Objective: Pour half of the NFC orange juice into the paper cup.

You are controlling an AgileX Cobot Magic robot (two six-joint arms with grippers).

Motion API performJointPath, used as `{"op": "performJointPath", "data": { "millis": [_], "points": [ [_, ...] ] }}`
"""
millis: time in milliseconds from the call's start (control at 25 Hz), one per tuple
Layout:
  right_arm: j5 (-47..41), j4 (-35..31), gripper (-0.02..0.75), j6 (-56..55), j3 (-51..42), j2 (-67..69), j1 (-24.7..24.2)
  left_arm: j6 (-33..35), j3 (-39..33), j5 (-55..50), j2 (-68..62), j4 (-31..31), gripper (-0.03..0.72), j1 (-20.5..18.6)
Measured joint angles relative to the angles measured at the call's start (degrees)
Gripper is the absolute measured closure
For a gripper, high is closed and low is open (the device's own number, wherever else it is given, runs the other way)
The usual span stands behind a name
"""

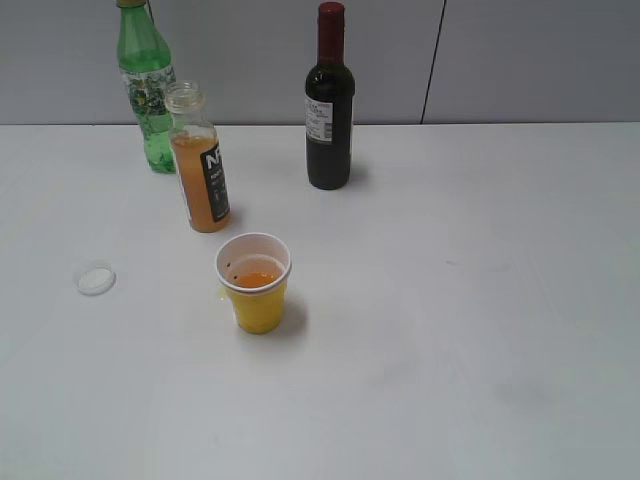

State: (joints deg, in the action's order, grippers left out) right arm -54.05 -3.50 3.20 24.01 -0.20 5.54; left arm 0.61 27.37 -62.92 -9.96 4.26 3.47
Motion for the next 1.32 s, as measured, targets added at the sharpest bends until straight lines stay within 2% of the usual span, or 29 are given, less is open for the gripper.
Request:
{"op": "performJointPath", "data": {
  "millis": [360,1320],
  "points": [
    [0.00,-0.89,0.166,0.00,0.00,0.00,0.00,-0.16,-0.07,0.32,9.28,-0.06,0.099,0.00],
    [0.00,-1.32,0.166,0.00,0.00,0.00,0.00,-0.16,-0.13,0.32,9.28,-0.06,0.113,0.00]
  ]
}}
